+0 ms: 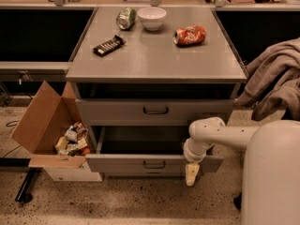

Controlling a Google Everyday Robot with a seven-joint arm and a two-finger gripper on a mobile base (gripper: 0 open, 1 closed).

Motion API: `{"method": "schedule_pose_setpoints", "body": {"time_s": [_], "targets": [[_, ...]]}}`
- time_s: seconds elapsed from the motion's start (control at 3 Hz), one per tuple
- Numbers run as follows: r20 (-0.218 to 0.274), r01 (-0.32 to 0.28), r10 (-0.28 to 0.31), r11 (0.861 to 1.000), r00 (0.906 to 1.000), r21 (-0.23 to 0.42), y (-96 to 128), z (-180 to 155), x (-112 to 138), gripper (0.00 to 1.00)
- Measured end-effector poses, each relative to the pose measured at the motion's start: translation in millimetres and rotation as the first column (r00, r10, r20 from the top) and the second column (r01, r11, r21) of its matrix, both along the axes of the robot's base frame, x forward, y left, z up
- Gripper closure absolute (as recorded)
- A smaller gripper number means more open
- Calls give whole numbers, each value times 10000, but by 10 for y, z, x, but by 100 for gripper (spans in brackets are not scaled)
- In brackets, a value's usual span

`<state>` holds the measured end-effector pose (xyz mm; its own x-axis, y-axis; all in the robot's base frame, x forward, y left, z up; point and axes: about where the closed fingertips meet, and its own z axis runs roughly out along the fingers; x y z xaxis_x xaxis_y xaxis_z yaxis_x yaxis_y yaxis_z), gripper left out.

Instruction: Open middle drawer

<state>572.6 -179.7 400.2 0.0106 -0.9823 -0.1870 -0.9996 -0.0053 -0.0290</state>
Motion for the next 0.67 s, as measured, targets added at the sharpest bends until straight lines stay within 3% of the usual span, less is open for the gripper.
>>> {"method": "schedule_pose_setpoints", "body": {"time_s": [0.33, 0.67], "targets": [[-360, -30, 16, 9993, 9994, -386, -93, -108, -73, 16], [-586, 0, -45, 9971, 9983, -764, -173, -127, -191, 40]]}}
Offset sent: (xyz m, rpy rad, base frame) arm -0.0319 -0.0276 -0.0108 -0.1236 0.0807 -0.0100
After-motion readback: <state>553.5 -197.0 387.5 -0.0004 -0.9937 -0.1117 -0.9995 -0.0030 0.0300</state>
